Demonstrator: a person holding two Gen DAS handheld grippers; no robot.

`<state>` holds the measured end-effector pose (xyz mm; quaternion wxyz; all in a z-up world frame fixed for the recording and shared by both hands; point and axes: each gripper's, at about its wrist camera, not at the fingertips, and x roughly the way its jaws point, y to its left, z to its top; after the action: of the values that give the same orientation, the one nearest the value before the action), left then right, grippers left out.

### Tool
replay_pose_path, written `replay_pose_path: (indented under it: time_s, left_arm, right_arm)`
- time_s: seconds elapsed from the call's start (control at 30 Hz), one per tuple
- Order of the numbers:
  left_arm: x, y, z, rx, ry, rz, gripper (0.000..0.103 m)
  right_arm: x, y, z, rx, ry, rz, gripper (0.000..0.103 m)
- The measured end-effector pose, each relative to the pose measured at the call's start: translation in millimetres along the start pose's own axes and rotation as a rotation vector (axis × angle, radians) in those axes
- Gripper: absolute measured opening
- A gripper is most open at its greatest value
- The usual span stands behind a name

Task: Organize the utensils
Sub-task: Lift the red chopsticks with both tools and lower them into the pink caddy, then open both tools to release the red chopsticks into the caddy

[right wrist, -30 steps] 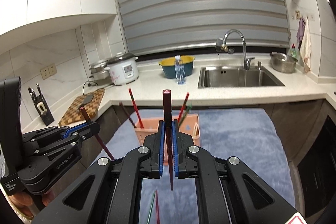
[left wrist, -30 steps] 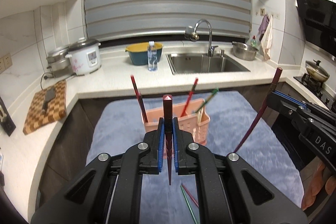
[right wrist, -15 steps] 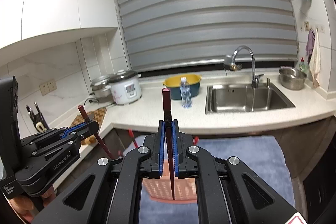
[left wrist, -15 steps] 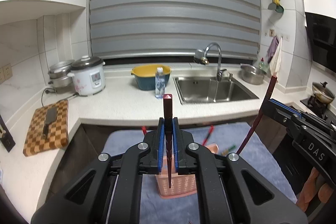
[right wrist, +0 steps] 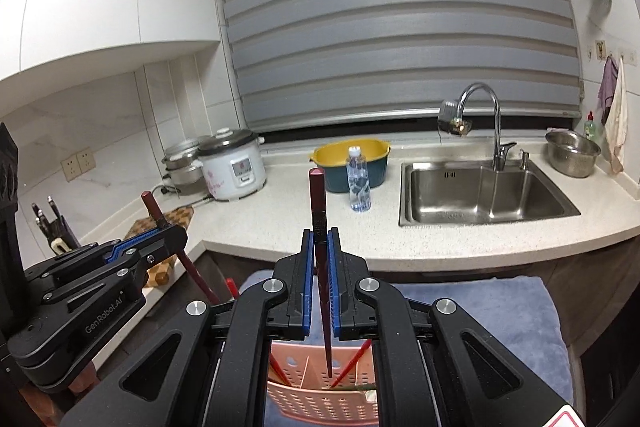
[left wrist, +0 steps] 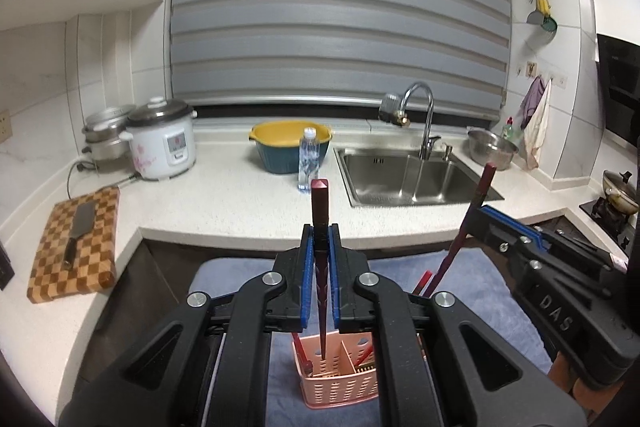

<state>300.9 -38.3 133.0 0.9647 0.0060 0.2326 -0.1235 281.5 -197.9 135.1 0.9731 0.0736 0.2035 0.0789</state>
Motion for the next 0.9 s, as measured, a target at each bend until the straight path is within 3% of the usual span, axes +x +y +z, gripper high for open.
replay_pose_path:
  time_s: [0.53,0.57,0.6,0.67,0.9]
  left_arm:
    - [28,3,-25,0.001,0.071,0.020,0.009]
    - [28,1,-26,0.004,0.070,0.022,0.016]
    - [27,0,-27,0.005,0.069,0.029,0.030]
    - [24,-1,-28,0.006,0.055,0.043,0.043]
    - [18,-5,-33,0.013,0.056,0.048,0.046]
  right_arm:
    - [36,-7,-27,-0.011,0.111,-0.035,0.007]
    - [36,-7,-29,-0.010,0.109,-0.039,0.009]
    - [35,-7,-30,-0.010,0.107,-0.041,0.011]
    - [35,-7,-30,-0.007,0.108,-0.042,0.015]
    - [22,-7,-34,-0.002,0.094,-0.037,0.023]
